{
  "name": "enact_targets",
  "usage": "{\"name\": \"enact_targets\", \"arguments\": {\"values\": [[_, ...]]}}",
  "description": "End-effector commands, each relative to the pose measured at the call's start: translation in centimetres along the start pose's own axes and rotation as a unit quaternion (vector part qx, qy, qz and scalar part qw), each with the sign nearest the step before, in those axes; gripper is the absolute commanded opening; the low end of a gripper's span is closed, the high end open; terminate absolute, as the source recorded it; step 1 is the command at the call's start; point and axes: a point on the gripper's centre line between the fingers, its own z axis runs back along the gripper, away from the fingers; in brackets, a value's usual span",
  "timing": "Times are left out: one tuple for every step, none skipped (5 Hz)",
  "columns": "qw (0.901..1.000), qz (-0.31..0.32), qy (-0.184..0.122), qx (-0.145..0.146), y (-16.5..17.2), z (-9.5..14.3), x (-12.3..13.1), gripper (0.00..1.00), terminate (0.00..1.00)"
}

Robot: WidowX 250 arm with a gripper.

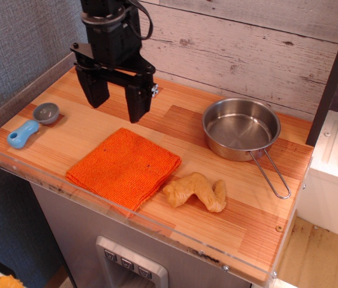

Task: Move the orange cloth to the table's lower edge.

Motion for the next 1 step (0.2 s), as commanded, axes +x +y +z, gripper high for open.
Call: {"name": "enact_targets", "arguments": {"values": [[0.9995, 0.001, -0.031, 0.009, 0.29, 1.84, 0.60, 1.00, 1.00]]}}
